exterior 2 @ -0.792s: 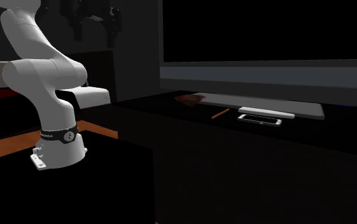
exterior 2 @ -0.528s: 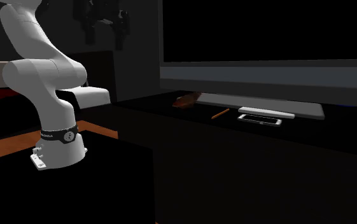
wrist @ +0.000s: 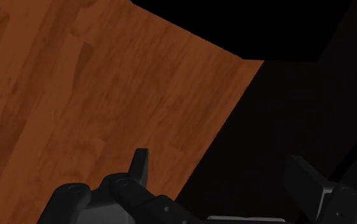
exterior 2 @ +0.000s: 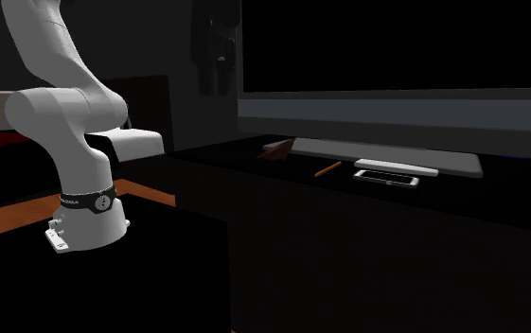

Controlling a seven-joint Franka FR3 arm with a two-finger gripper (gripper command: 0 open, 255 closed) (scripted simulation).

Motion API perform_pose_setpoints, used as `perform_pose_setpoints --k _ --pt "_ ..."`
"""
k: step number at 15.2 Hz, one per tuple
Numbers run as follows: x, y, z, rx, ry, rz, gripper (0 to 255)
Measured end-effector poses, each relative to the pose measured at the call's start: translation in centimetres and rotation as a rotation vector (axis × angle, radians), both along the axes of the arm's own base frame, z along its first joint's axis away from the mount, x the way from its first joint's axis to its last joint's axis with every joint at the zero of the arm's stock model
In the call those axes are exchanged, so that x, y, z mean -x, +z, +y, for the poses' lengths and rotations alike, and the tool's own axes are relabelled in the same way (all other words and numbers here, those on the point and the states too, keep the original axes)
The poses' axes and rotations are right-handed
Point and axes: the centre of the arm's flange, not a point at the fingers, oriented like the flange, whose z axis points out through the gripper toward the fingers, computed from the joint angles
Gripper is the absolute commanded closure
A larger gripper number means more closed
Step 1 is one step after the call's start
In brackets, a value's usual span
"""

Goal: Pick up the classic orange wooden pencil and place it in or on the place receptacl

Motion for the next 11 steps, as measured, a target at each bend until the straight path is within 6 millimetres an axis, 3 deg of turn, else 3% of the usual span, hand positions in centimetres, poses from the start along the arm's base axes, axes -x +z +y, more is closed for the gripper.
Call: perform_pose_setpoints --k 11 --pt "-9.2 -5.6 9.9 -0.067 0.349 0.049 0"
